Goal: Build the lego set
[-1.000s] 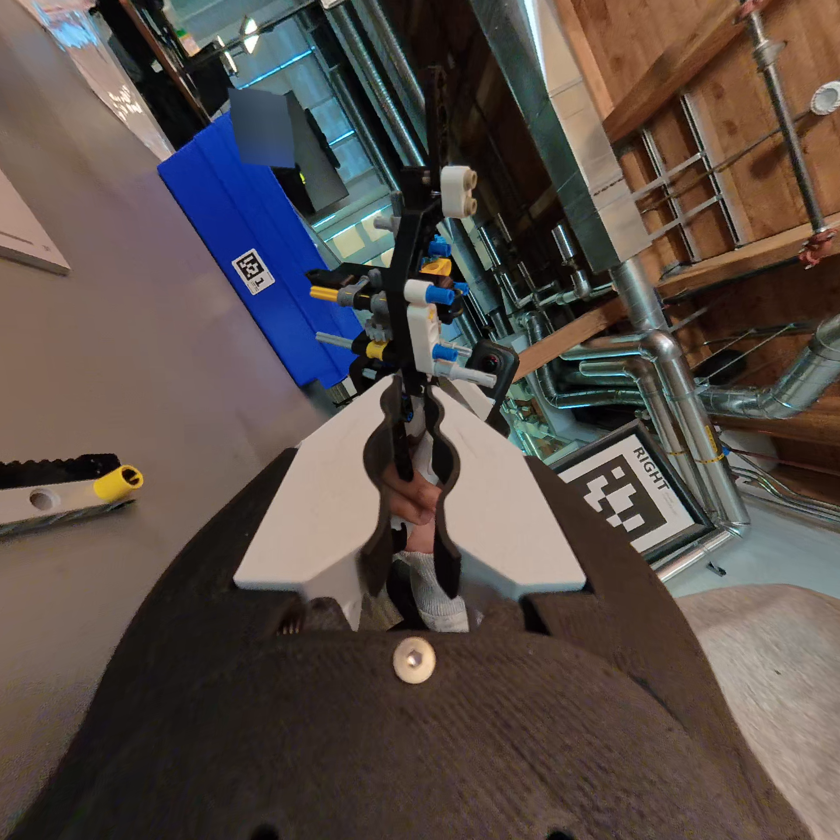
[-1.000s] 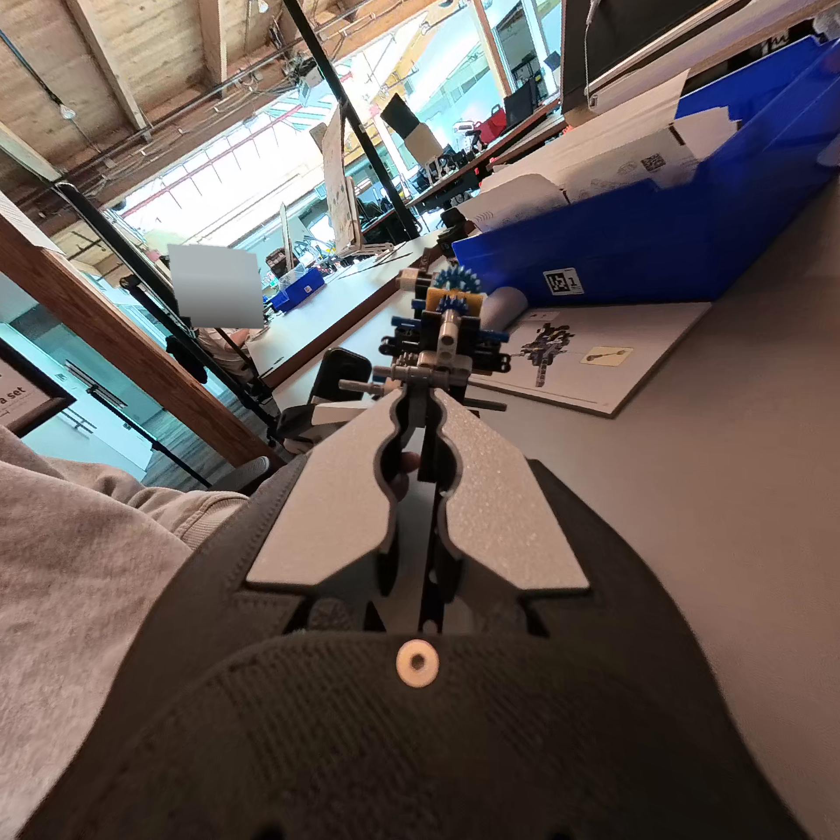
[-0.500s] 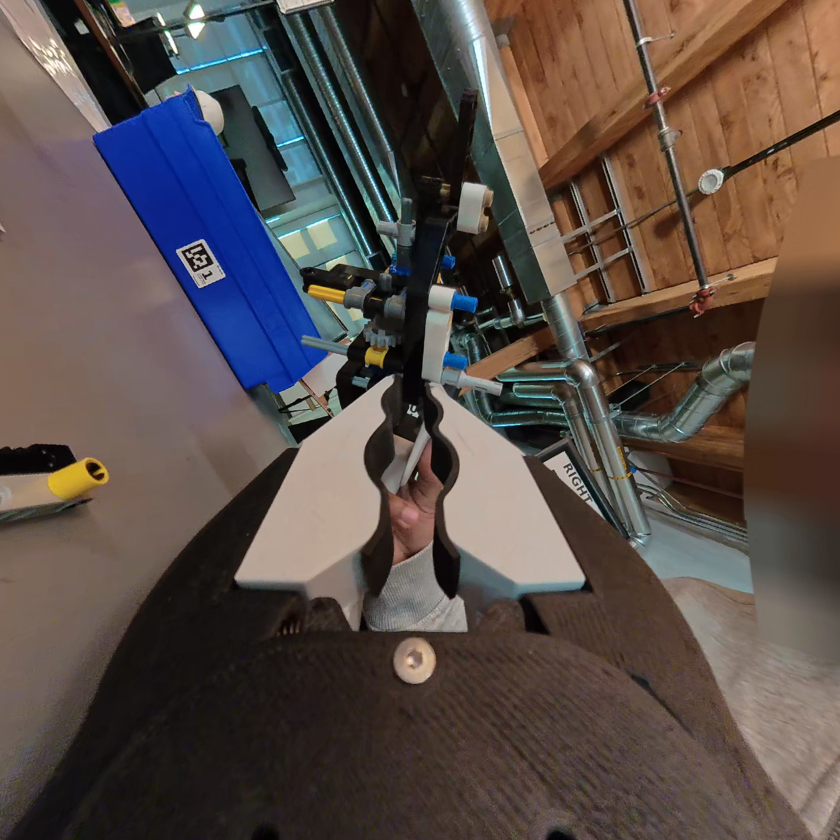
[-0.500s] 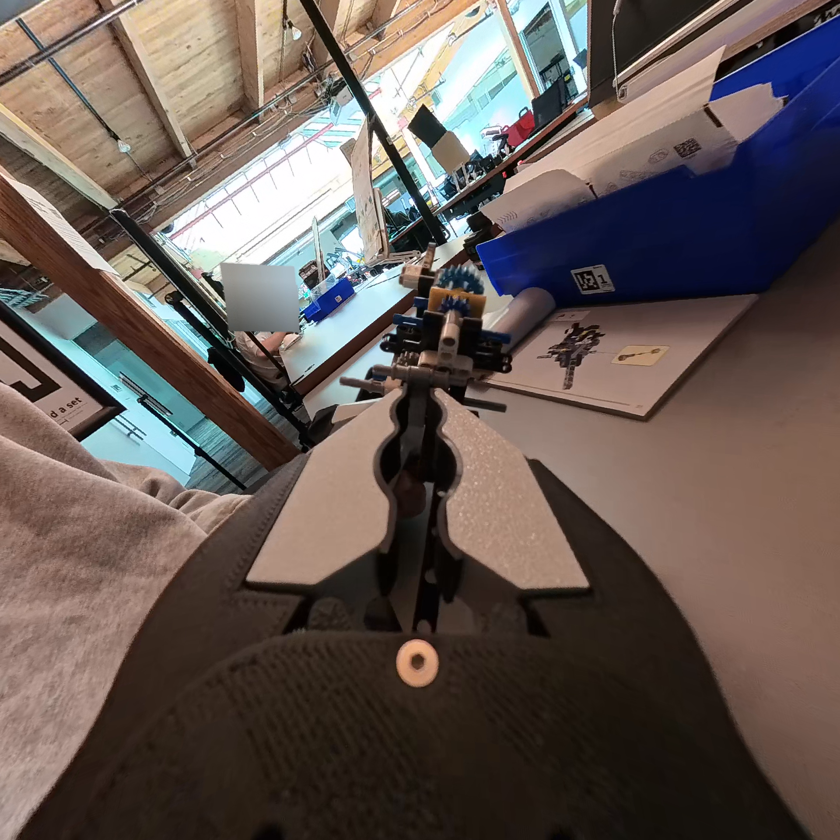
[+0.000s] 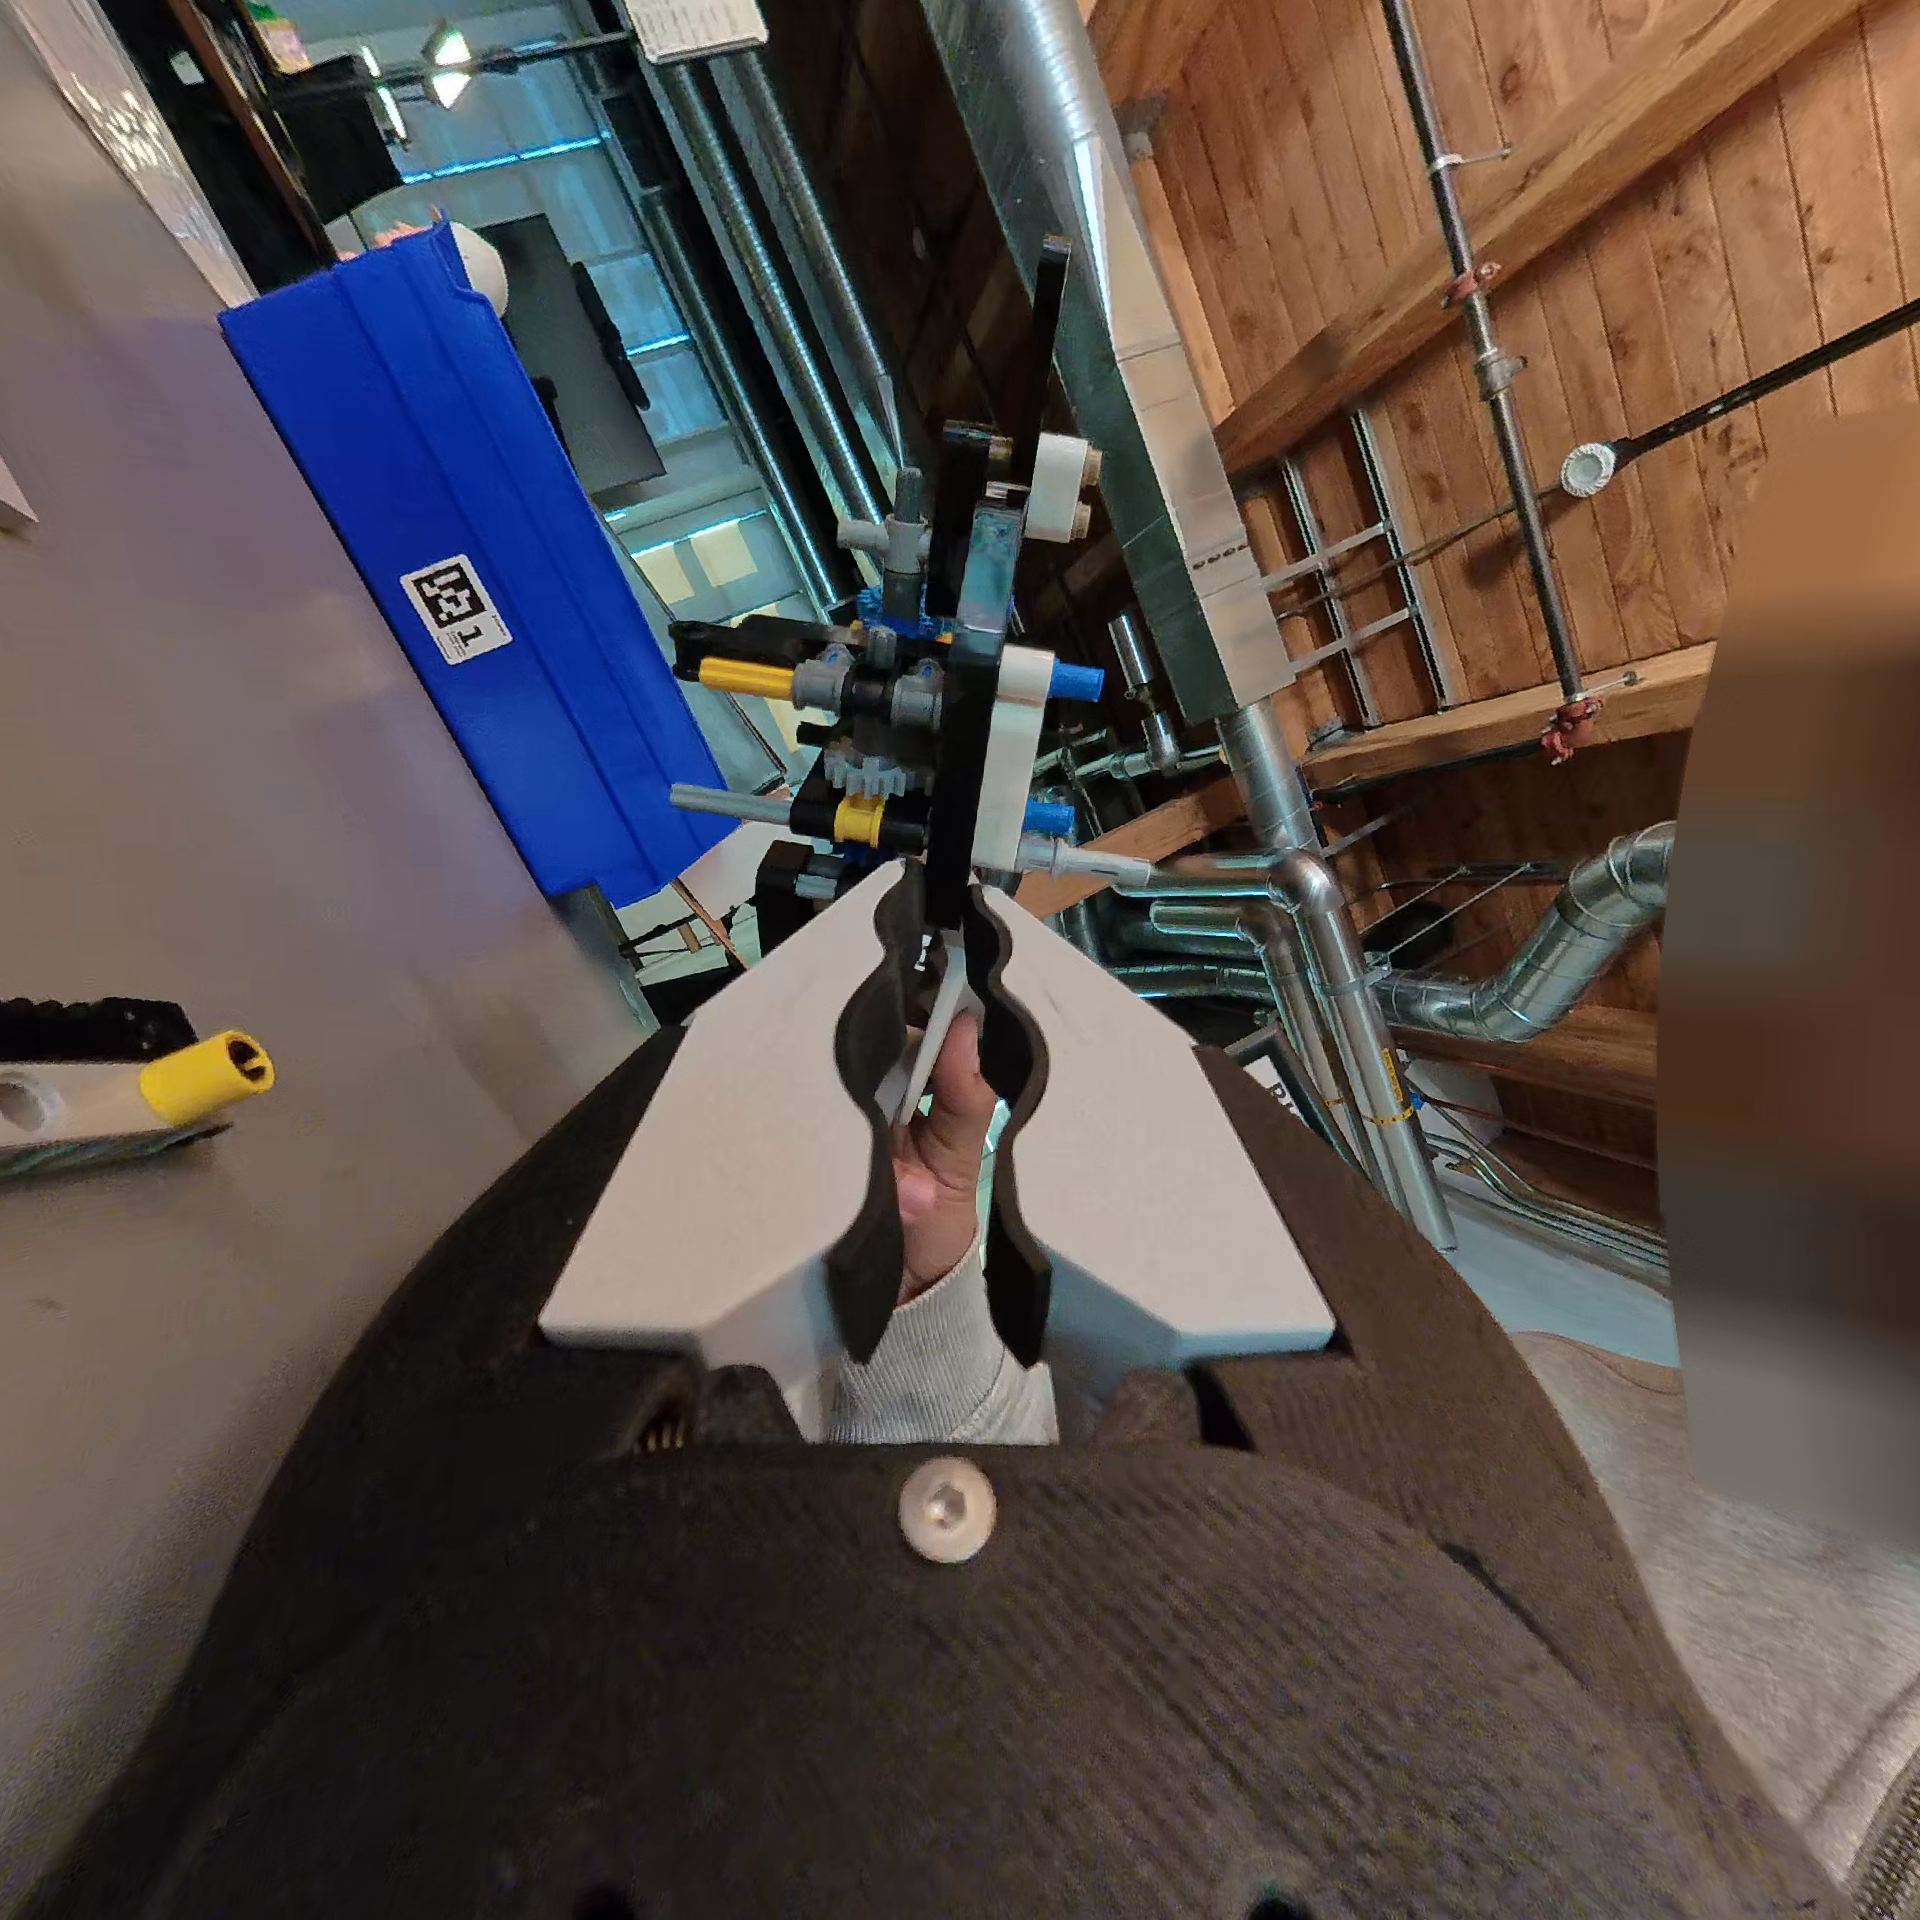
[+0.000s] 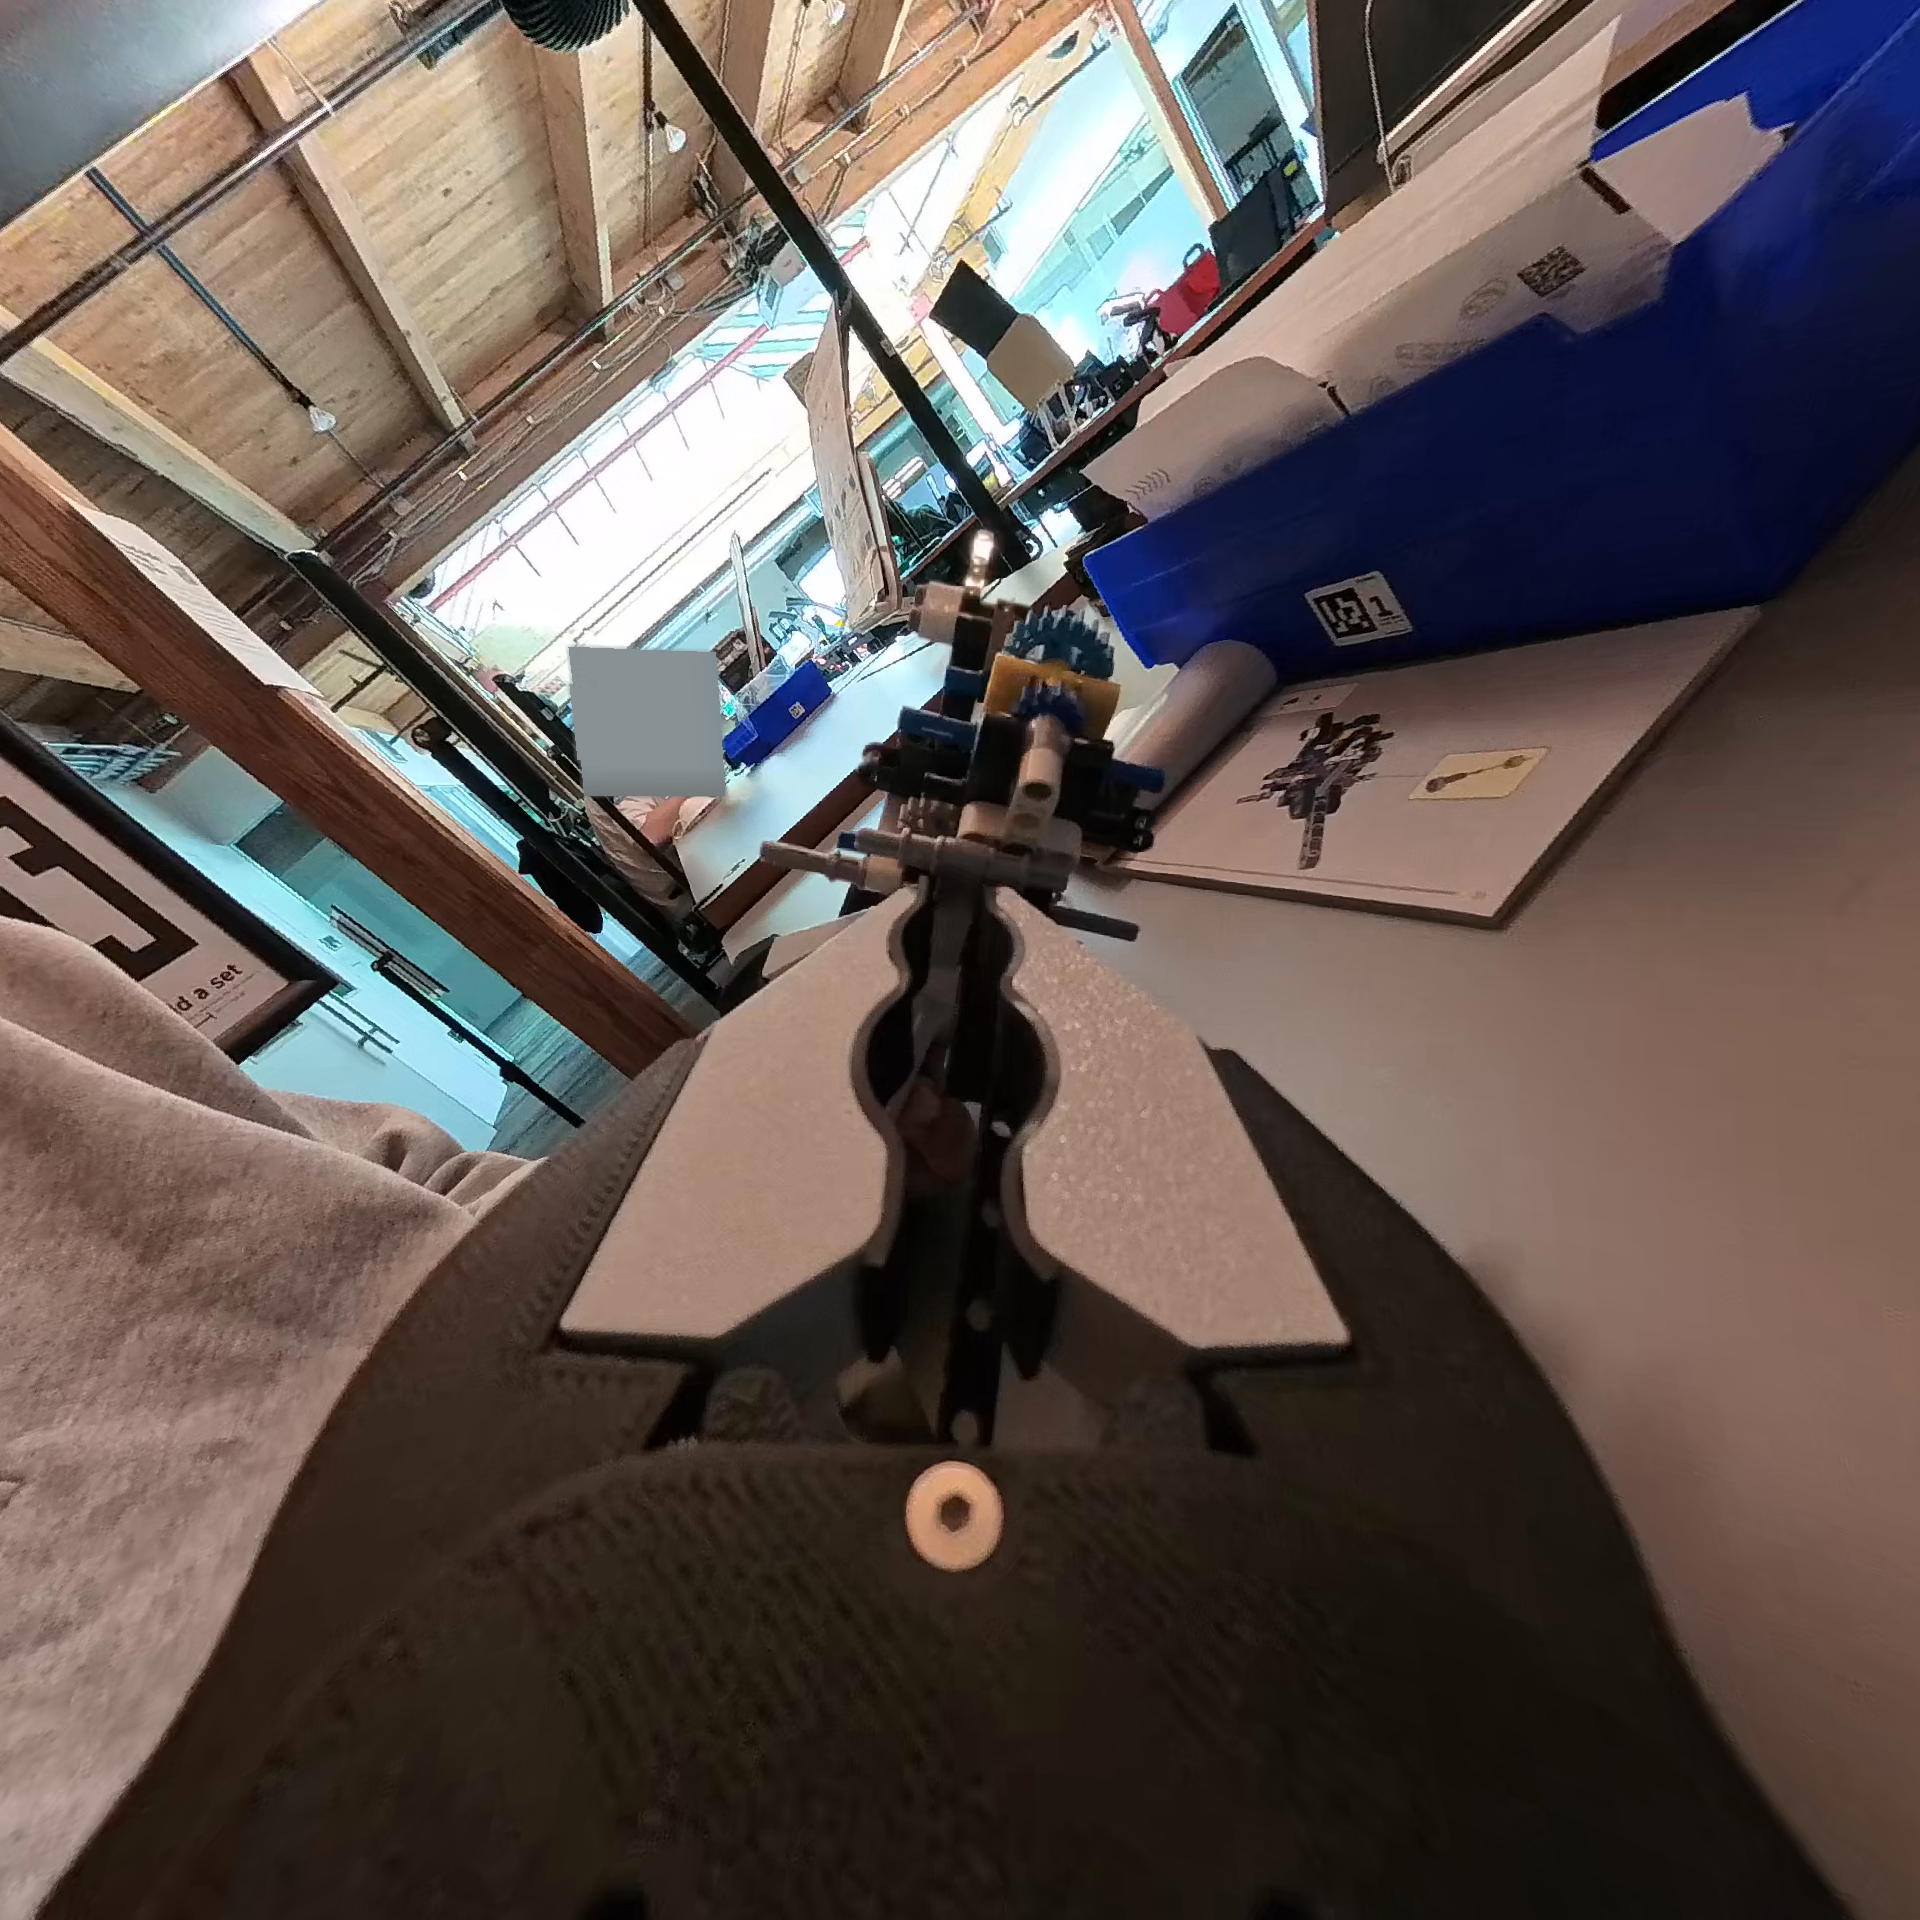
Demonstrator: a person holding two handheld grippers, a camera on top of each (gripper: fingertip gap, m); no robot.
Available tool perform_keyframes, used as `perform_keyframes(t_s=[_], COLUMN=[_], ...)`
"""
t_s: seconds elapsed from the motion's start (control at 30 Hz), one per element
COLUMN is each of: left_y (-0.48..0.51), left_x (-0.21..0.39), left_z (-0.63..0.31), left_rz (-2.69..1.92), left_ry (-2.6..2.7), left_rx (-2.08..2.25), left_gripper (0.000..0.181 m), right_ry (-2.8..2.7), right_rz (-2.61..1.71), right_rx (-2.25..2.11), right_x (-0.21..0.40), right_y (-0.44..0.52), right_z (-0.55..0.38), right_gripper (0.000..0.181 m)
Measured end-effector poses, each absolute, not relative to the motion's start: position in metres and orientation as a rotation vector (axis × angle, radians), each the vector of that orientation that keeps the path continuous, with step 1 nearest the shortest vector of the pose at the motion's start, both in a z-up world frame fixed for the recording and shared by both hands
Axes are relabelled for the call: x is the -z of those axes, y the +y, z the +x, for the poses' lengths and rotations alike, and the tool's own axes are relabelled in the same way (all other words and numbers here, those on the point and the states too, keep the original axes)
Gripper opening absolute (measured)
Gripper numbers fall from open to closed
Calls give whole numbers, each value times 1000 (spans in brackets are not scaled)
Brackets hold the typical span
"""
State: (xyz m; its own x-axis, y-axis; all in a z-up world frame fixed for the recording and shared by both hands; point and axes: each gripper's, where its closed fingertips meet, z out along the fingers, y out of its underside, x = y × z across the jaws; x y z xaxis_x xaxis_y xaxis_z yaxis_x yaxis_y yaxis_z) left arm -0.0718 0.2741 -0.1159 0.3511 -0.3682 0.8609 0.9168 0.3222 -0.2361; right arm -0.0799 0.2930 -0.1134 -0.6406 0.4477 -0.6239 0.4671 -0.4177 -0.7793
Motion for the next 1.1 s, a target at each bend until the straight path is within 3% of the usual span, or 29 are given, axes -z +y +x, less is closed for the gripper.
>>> perform_keyframes(t_s=[0.43, 1.1], left_y=[273, 275], left_x=[116, 116], left_z=[-73, -71], left_rz=[-831, -838], left_ry=[-797, -791], left_rx=[951, 973], left_gripper=[4, 4], right_ry=[1548, 1490], right_rz=[1374, 1374], right_rx=[2212, 2209], right_x=[120, 117], right_y=[294, 292], right_z=[-82, -83], right_gripper=[14, 6])
